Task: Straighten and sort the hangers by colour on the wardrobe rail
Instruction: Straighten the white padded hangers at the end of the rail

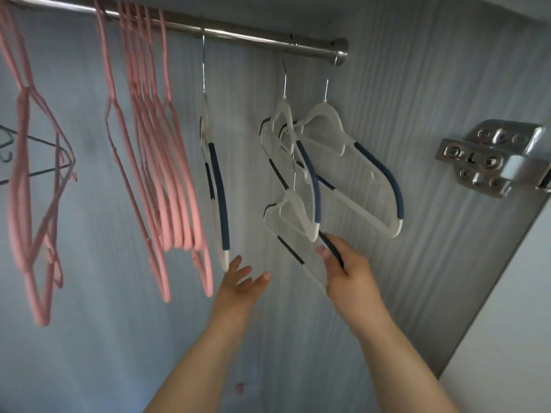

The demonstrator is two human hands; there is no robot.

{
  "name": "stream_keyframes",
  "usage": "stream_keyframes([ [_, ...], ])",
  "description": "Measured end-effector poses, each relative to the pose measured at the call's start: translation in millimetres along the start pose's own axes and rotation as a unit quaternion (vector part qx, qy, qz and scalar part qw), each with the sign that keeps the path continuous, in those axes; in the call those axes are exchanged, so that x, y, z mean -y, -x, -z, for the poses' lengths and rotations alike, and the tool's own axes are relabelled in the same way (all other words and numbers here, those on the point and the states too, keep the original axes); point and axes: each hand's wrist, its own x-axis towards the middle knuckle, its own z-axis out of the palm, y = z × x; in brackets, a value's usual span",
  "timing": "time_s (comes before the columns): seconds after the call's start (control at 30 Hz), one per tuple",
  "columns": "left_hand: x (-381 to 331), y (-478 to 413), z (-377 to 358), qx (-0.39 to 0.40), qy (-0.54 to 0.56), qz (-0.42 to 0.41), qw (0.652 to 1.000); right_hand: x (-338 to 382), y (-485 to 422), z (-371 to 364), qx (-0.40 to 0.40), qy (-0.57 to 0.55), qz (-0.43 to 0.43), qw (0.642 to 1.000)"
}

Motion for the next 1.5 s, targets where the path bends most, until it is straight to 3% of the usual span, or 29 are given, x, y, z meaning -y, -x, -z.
stream_keyframes([
  [0.13, 33, -13, 33, -0.042, -0.151, -0.042, 0.987, -33, 23, 13, -0.02, -0.032, -0.044, 0.998],
  [0.3, 58, -28, 78, -0.075, -0.342, -0.071, 0.934, -52, 33, -3, 0.061, -0.05, -0.082, 0.993],
  [0.57, 52, -10, 162, -0.155, -0.493, -0.082, 0.852, -74, 36, -13, 0.182, -0.085, -0.057, 0.978],
  [0.63, 39, 9, 171, -0.084, -0.485, -0.075, 0.867, -80, 35, -16, 0.172, -0.051, -0.052, 0.982],
  [0.7, 26, 31, 172, -0.018, -0.468, -0.053, 0.882, -92, 33, -23, 0.101, 0.049, -0.029, 0.993],
  [0.8, 11, 60, 156, -0.008, -0.462, -0.034, 0.886, -95, 42, -47, 0.002, 0.217, -0.015, 0.976],
  [0.87, 9, 75, 135, -0.006, -0.491, -0.029, 0.871, -82, 58, -68, 0.022, 0.177, -0.02, 0.984],
  [0.93, 14, 85, 111, 0.02, -0.5, -0.03, 0.865, -59, 75, -89, 0.096, 0.079, -0.071, 0.99],
  [1.03, 25, 97, 79, 0.044, -0.482, -0.029, 0.875, -32, 83, -106, 0.186, -0.105, -0.202, 0.956],
  [1.1, 39, 98, 65, 0.058, -0.482, -0.074, 0.871, -27, 76, -104, 0.185, -0.157, -0.218, 0.945],
  [1.33, 50, 99, 43, 0.172, -0.306, -0.111, 0.93, -25, 58, -76, 0.159, -0.175, -0.234, 0.943],
  [1.5, 66, 114, 20, 0.262, -0.286, -0.094, 0.917, -24, 45, -46, 0.087, -0.116, -0.19, 0.971],
])
